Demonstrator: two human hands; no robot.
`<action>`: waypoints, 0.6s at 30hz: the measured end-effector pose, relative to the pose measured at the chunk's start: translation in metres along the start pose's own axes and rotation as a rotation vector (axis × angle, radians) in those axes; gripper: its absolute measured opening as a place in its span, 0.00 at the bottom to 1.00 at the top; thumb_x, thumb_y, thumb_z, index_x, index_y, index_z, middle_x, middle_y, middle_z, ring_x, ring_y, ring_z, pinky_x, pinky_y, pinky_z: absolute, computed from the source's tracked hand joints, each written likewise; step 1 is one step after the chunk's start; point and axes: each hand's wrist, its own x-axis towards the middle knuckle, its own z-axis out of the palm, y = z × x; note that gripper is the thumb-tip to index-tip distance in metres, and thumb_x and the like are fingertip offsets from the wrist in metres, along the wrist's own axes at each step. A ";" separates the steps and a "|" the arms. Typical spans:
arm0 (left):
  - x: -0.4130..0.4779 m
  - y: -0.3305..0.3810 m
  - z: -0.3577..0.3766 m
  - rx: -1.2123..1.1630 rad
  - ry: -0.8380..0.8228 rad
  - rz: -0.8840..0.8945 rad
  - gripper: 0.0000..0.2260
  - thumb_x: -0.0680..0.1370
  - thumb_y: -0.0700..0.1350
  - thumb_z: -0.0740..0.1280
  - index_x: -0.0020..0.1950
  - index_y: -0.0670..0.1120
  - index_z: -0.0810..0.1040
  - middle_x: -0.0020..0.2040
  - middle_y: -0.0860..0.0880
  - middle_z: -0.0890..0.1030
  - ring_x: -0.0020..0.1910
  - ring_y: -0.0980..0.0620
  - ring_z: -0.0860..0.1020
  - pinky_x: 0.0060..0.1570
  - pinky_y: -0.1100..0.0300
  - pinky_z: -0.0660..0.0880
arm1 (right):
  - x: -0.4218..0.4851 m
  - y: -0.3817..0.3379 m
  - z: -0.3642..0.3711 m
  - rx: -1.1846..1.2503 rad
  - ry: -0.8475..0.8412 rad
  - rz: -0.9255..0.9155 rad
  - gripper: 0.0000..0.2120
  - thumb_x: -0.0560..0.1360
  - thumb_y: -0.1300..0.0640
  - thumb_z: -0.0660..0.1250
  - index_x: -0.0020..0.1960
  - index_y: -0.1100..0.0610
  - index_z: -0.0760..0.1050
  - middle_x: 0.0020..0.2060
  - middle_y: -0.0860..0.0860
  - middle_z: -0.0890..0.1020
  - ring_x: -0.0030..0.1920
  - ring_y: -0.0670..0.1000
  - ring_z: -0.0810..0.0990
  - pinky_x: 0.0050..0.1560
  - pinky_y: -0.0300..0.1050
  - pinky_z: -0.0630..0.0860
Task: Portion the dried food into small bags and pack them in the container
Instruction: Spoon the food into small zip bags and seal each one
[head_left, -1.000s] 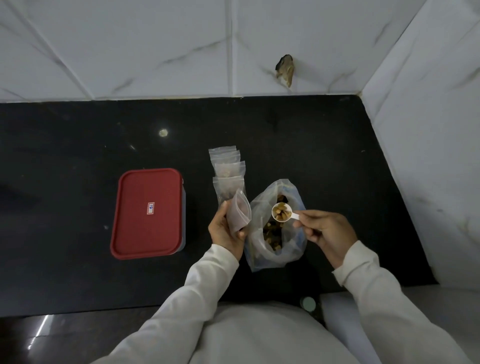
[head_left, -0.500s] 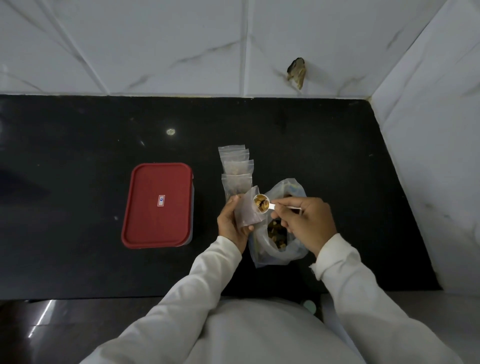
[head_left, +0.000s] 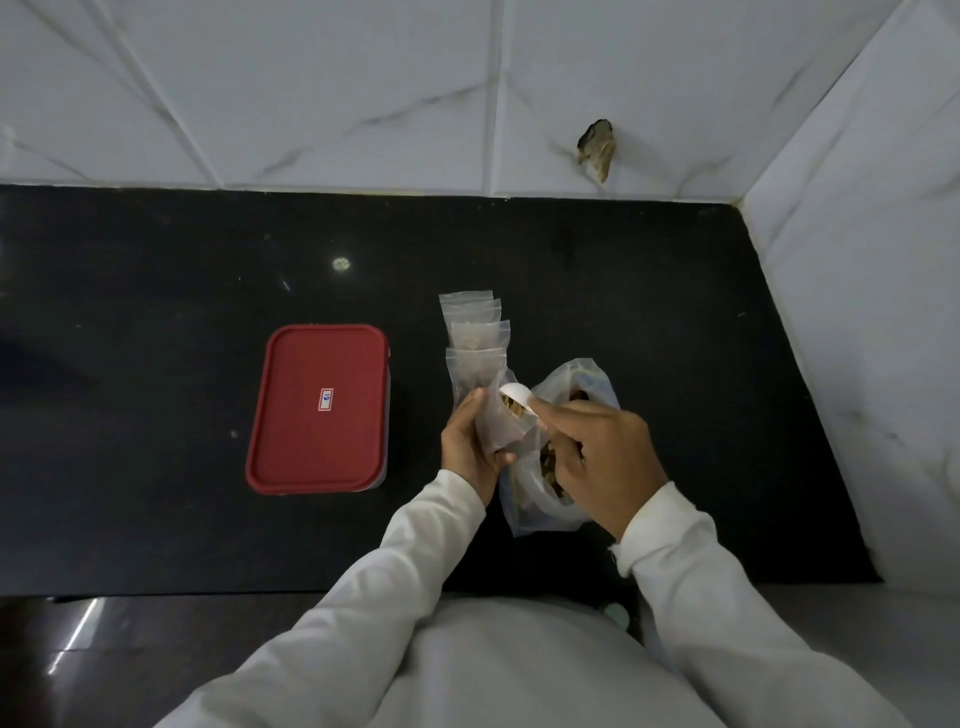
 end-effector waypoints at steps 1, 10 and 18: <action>0.000 0.000 0.000 0.000 0.007 -0.007 0.21 0.74 0.55 0.68 0.60 0.44 0.79 0.46 0.45 0.83 0.38 0.49 0.82 0.23 0.63 0.72 | 0.000 -0.001 0.000 -0.024 0.002 -0.020 0.15 0.72 0.68 0.70 0.58 0.59 0.82 0.38 0.51 0.84 0.37 0.44 0.77 0.43 0.30 0.74; -0.001 0.000 0.000 -0.012 0.043 -0.035 0.20 0.77 0.55 0.65 0.64 0.44 0.79 0.47 0.45 0.84 0.38 0.49 0.83 0.23 0.64 0.72 | -0.003 -0.003 -0.004 -0.084 0.078 -0.113 0.19 0.72 0.57 0.58 0.55 0.61 0.83 0.35 0.52 0.83 0.34 0.48 0.80 0.42 0.37 0.77; -0.002 0.002 -0.004 -0.082 0.018 -0.056 0.26 0.73 0.56 0.69 0.67 0.44 0.78 0.53 0.43 0.81 0.37 0.49 0.82 0.24 0.62 0.73 | -0.007 0.012 -0.010 0.084 0.236 0.024 0.14 0.74 0.68 0.70 0.58 0.56 0.82 0.42 0.50 0.84 0.38 0.43 0.81 0.39 0.32 0.78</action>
